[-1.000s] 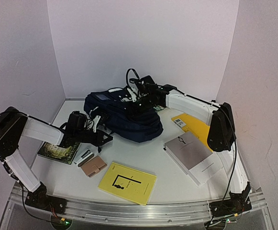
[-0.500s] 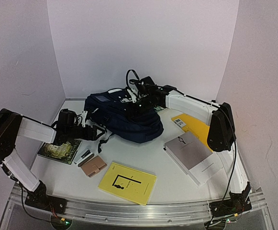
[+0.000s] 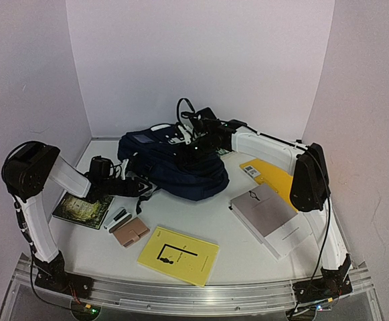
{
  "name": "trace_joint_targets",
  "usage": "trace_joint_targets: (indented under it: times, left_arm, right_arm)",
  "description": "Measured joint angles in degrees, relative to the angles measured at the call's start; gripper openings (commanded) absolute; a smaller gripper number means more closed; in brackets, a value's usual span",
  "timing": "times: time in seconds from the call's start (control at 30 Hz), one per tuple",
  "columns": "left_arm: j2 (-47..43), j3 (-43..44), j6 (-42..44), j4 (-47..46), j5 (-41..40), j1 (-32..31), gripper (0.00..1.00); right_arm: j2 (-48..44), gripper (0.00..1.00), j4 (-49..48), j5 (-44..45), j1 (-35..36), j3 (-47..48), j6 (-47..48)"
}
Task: Pack the student bag
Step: Unzip the student bag at the center of the board.
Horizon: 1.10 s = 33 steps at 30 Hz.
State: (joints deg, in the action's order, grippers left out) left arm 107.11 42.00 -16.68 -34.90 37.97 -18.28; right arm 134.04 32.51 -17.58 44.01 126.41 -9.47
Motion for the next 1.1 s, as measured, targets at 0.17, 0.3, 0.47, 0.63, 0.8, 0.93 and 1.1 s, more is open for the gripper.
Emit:
trace_joint_targets:
  times: [0.17,0.3,0.47,0.63,0.8,0.93,1.1]
  left_arm:
    - [2.34,0.00,-1.43,-4.54,1.53,0.00,0.57]
    - [2.78,0.33,-1.49,-6.95,2.25,0.00,0.56]
    - [2.86,1.73,-1.47,-7.89,2.46,0.00,0.25]
    - [2.91,1.90,-1.29,-8.11,2.71,0.02,0.07]
    - [2.62,0.85,-1.61,-8.24,2.28,0.02,0.00]
    - [0.95,-1.09,-1.77,-7.54,1.51,-0.30,0.00]
    - [-1.84,-1.16,0.11,-2.88,-2.91,-4.18,0.00]
  right_arm:
    - [0.00,0.00,-0.02,-0.20,0.00,0.00,-0.49]
    - [0.00,0.00,-0.02,-0.48,0.00,0.00,-0.85]
    - [0.00,0.00,-0.13,-0.94,0.00,0.00,-1.33]
    - [0.00,0.00,-0.32,-1.18,-0.06,0.00,-1.53]
    - [0.00,0.00,-0.31,-1.13,-0.13,0.02,-1.54]
    - [0.00,0.00,-0.05,-1.01,-0.22,0.02,-1.54]
    - [0.17,0.00,1.42,-0.67,-0.29,1.50,-1.75]
